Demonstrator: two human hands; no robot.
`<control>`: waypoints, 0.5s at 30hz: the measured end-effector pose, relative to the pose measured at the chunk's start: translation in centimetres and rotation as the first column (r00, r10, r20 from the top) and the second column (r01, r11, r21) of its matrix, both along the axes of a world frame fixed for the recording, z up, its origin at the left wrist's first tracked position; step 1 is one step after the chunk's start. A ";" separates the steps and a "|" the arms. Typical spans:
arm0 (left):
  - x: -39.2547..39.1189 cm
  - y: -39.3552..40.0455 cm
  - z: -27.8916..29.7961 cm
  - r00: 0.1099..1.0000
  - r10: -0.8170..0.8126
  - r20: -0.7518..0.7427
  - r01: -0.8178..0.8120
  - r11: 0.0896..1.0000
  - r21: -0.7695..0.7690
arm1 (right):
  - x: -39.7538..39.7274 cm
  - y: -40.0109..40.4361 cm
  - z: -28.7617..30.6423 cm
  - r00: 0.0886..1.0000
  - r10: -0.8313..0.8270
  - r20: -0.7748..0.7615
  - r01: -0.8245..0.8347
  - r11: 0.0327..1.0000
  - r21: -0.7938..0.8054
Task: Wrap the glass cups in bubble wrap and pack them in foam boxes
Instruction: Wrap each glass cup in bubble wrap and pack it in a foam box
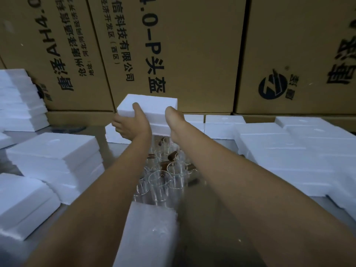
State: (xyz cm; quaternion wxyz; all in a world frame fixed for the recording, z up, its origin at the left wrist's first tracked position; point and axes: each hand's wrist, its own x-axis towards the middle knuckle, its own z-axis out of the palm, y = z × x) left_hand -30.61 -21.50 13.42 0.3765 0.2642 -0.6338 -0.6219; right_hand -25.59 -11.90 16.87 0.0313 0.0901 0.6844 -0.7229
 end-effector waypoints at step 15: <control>23.2 12.5 -3.3 0.849 -0.491 0.193 0.509 0.860 -0.050 | 20.4 17.4 -4.2 0.961 -0.271 -0.053 0.276 0.927 0.254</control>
